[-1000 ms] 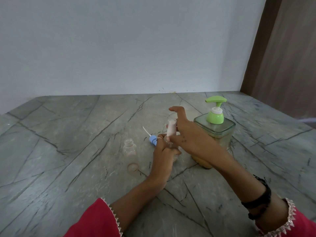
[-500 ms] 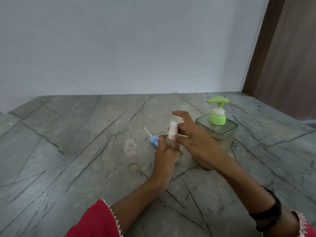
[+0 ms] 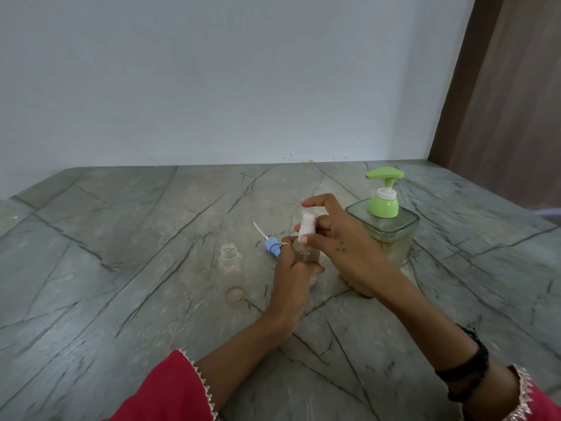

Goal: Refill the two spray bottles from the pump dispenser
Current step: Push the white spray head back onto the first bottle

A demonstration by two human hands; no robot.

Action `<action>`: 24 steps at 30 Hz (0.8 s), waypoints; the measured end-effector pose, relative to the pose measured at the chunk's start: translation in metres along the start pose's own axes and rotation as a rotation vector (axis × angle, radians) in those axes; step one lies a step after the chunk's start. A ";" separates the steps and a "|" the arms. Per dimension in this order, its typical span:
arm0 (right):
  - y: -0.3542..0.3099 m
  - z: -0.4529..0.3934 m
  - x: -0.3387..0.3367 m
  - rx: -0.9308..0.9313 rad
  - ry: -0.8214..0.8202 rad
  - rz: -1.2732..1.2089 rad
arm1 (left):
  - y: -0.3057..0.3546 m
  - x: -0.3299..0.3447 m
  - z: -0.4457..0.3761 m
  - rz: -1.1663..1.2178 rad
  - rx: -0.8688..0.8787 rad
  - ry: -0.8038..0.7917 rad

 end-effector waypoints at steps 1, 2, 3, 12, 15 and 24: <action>0.000 0.000 -0.001 -0.007 0.012 0.006 | -0.001 0.000 0.000 0.001 -0.003 0.001; 0.001 -0.001 -0.001 -0.017 0.024 0.017 | 0.000 0.001 0.000 0.009 0.002 -0.006; 0.001 -0.001 -0.002 -0.032 0.036 0.033 | 0.000 0.001 0.001 0.014 0.008 -0.008; 0.001 0.001 -0.001 -0.105 0.156 0.131 | 0.007 0.003 0.007 0.025 0.074 0.000; 0.002 0.001 0.000 -0.089 0.153 0.120 | 0.007 0.003 0.006 0.032 0.079 -0.007; 0.021 -0.002 0.009 0.075 0.026 0.078 | 0.005 -0.002 0.001 -0.060 0.071 0.022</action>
Point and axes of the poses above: each hand's wrist, its own z-axis away from the middle knuckle, its own x-axis out of the palm, y = z × x, the point moved 8 cm from there along -z, towards the middle knuckle, and after that the axes turned 1 degree about x, right-handed, at the moved point
